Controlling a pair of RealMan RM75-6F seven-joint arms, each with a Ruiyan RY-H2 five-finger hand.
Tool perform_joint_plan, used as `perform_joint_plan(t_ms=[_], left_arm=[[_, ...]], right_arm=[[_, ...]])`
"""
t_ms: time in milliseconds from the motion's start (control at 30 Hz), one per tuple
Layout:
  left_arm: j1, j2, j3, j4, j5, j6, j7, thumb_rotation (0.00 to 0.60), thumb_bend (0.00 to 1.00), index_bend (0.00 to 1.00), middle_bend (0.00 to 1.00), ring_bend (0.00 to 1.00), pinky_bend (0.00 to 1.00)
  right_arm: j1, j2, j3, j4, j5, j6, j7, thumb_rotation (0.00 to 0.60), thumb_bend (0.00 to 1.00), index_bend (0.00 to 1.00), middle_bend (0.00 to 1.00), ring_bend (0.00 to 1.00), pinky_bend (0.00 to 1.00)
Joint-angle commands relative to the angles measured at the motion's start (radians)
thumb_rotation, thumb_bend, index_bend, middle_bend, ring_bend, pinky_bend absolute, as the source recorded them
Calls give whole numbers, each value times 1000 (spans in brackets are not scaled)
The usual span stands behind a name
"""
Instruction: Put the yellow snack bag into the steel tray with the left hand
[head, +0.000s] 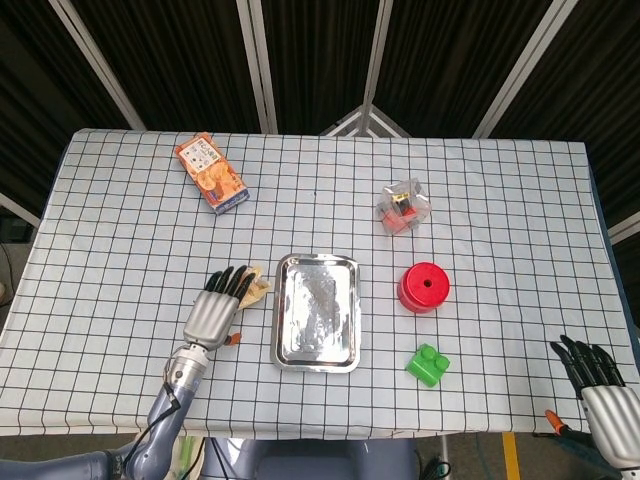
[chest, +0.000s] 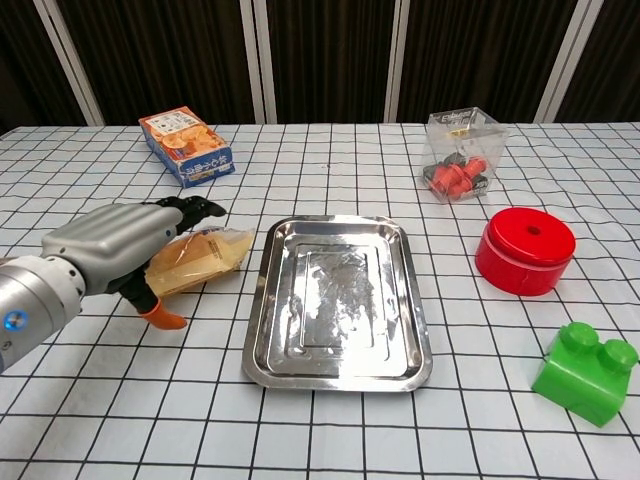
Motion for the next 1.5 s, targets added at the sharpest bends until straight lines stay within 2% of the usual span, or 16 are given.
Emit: perform_joint_plan(t_ms=[33, 200, 267, 367, 667, 767, 867, 1033, 1300, 1500], left_arm=[[-16, -22, -7, 34, -16, 10, -1, 600, 123, 0, 0, 0, 98], [-40, -52, -15, 104, -29, 20, -16, 600, 199, 0, 6, 1, 131], [-53, -61, -18, 128, -30, 22, -23, 600, 230, 14, 64, 35, 163], [-69, -79, -15, 164, -19, 35, -26, 600, 248, 129, 187, 129, 220], [-101, -114, -13, 223, -20, 44, -55, 600, 400, 233, 324, 245, 337], [-105, -108, -7, 221, -16, 48, -66, 600, 424, 254, 342, 263, 356], [-103, -99, 0, 203, 7, 74, -81, 600, 492, 270, 372, 289, 392], [-102, -92, 13, 156, 54, 129, -78, 600, 573, 363, 465, 370, 480], [-97, -85, 19, 93, 82, 186, -57, 600, 589, 385, 482, 385, 502], [-142, -98, -16, 22, 100, 181, -26, 600, 580, 369, 475, 385, 502]], right_arm=[[-5, 1, 1, 1, 6, 7, 1, 600, 297, 0, 0, 0, 0], [-8, 2, 3, 2, 16, 7, 2, 600, 297, 0, 0, 0, 0], [-8, 2, 3, 1, 19, 5, -1, 600, 297, 0, 0, 0, 0], [-6, 1, 5, -1, 26, -1, -6, 600, 297, 0, 0, 0, 0], [0, 2, 8, -4, 45, -22, -10, 600, 298, 0, 0, 0, 0], [2, 1, 9, -6, 49, -26, -16, 600, 297, 0, 0, 0, 0], [0, 2, 9, -9, 51, -24, -15, 600, 297, 0, 0, 0, 0], [0, 5, 8, -10, 53, -25, -11, 600, 297, 0, 0, 0, 0], [-8, 10, 5, -10, 42, -7, 0, 600, 298, 0, 0, 0, 0], [-7, 13, 3, -9, 35, -6, 11, 600, 298, 0, 0, 0, 0]])
